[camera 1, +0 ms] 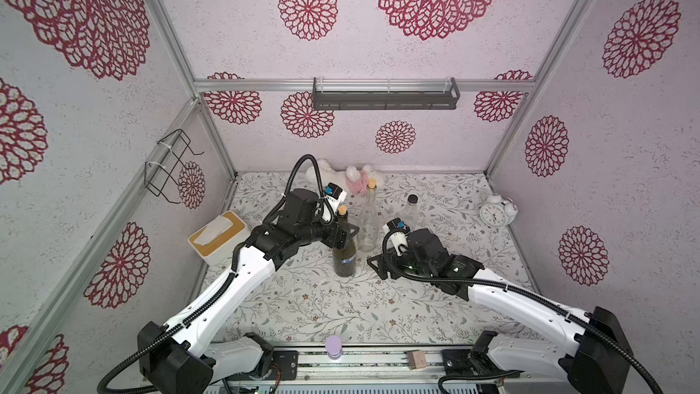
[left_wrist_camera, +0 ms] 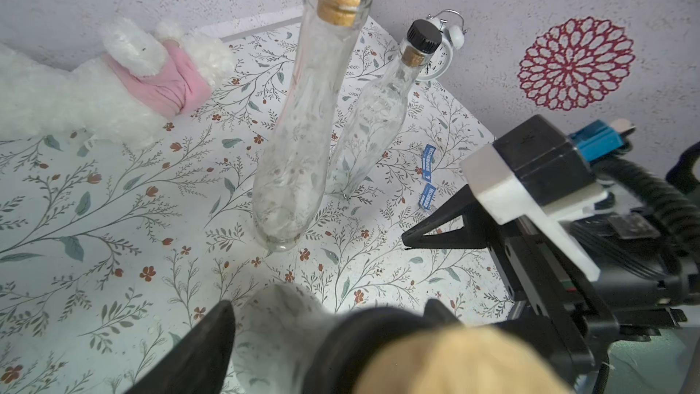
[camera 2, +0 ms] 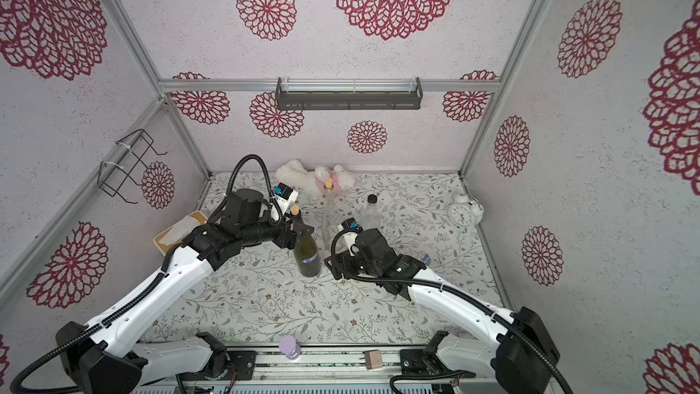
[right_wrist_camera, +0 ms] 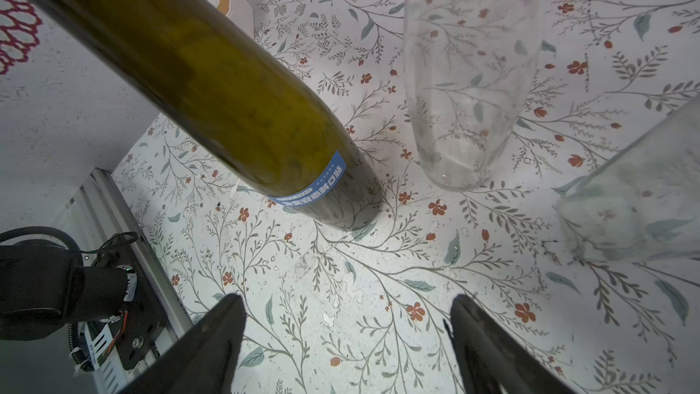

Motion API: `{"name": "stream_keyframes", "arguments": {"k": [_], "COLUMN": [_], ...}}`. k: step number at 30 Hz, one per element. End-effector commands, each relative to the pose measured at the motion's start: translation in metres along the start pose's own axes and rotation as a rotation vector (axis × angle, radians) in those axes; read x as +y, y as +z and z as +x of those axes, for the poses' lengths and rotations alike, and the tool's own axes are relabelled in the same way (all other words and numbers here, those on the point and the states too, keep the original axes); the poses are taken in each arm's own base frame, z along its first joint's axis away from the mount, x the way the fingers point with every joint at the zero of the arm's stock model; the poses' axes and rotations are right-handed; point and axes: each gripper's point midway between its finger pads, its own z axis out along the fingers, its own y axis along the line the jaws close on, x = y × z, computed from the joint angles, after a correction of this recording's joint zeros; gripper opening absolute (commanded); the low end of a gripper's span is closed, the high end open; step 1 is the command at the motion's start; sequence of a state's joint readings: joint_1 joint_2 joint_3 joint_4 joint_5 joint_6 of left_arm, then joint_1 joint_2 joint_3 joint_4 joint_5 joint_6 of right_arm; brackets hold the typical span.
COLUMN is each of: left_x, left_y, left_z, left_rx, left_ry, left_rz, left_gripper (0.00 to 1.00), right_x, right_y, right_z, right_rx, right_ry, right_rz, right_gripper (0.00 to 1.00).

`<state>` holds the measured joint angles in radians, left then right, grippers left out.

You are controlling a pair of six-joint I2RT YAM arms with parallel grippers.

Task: Remove the label from the bottle
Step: Adjust the bottle at the center of the board.

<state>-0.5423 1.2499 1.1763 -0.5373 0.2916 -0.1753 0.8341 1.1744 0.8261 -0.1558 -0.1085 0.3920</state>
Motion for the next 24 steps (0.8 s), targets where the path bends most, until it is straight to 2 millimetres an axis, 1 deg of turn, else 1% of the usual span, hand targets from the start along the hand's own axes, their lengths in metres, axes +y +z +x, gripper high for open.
{"name": "stream_keyframes", "arguments": {"k": [1,3,7,9,10,12,13,16,18,21,24], "left_x": [-0.001,0.0,0.001,0.002,0.002,0.006,0.009,0.026,0.039,0.051,0.056], "left_y": [-0.003,-0.003,-0.004,-0.005,-0.006,-0.008,-0.009,-0.016,-0.021,-0.028,-0.031], "left_z": [-0.013,-0.013,-0.012,-0.013,-0.013,-0.016,-0.016,-0.019,-0.017,-0.011,-0.001], "left_rx": [-0.037,-0.037,-0.036,-0.04,-0.041,-0.052,-0.048,-0.044,-0.021,0.005,0.044], "left_ry": [0.024,0.024,0.018,0.009,0.003,-0.011,-0.026,-0.103,-0.153,-0.19,-0.239], "left_rz": [0.006,0.004,-0.006,-0.01,-0.016,-0.042,-0.061,-0.181,-0.281,-0.43,-0.531], "left_gripper": [0.79,0.76,0.56,0.48,0.42,0.34,0.33,0.25,0.21,0.16,0.15], "right_x": [0.009,0.009,0.007,0.004,0.003,0.005,0.005,0.006,0.008,0.013,0.023], "right_y": [-0.006,-0.006,-0.004,-0.003,-0.001,0.001,0.003,0.006,0.008,0.013,0.019], "right_z": [-0.023,-0.024,-0.025,-0.026,-0.025,-0.024,-0.023,-0.022,-0.023,-0.024,-0.025], "right_rx": [-0.05,-0.051,-0.045,-0.045,-0.043,-0.036,-0.034,-0.037,-0.039,-0.037,-0.039], "right_ry": [-0.021,-0.026,-0.03,-0.029,-0.031,-0.039,-0.044,-0.065,-0.077,-0.102,-0.141], "right_rz": [-0.017,-0.018,-0.005,0.01,0.015,0.014,0.018,0.029,0.035,0.033,0.031], "right_gripper": [0.87,0.88,0.87,0.87,0.86,0.86,0.86,0.85,0.85,0.86,0.85]}}
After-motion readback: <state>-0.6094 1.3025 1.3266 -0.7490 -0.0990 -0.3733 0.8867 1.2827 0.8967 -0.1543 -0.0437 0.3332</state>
